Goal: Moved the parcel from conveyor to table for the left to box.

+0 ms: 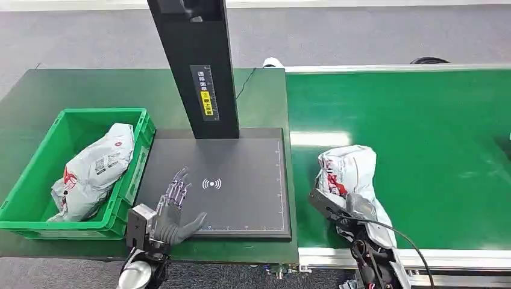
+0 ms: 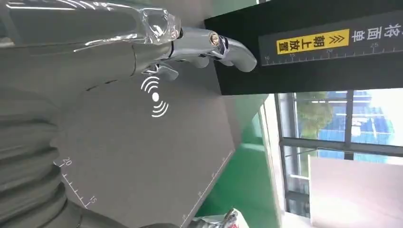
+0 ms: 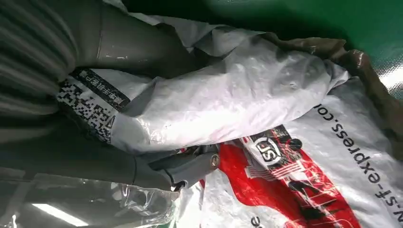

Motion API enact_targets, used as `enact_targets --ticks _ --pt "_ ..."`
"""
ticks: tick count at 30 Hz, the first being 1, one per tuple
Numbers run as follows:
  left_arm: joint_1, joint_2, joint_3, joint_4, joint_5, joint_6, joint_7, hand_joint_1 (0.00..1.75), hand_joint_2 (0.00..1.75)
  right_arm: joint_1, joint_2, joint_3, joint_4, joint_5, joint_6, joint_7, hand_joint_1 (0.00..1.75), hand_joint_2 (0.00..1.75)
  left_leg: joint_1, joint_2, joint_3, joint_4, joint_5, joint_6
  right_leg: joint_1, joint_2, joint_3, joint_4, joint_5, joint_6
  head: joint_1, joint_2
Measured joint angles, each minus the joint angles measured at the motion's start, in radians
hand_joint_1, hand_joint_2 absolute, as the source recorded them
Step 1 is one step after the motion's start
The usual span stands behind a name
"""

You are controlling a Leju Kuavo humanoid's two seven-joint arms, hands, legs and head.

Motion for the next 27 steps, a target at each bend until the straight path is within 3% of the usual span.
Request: enact_targets --ticks 19,22,27 --pt "-0.002 0.0 0.0 0.001 0.0 0.006 0.0 0.0 1.75 -0.006 0.006 0.017 0.015 -0.009 0.005 -0.012 1.75 1.75 0.0 0.0 0.002 0.0 0.0 0.0 0.0 0.0 0.003 0.0 0.0 0.0 0.0 0.0" --pt "-0.001 0.0 0.001 0.0 0.004 0.009 0.0 0.0 1.75 -0.003 0.008 0.016 0.015 -0.081 -0.033 -0.105 1.75 1.75 0.0 0.0 0.002 0.0 0.0 0.0 0.0 0.0 0.003 0.0 0.0 0.0 0.0 0.0" --pt "0.024 0.005 0.005 -0.017 0.024 0.016 -0.01 0.0 1.75 0.019 0.021 -0.001 -0.055 -0.399 -0.077 -0.284 1.75 1.75 0.0 0.0 0.001 0.0 0.0 0.0 0.0 0.001 0.001 0.0 0.0 0.0 0.0 0.0"
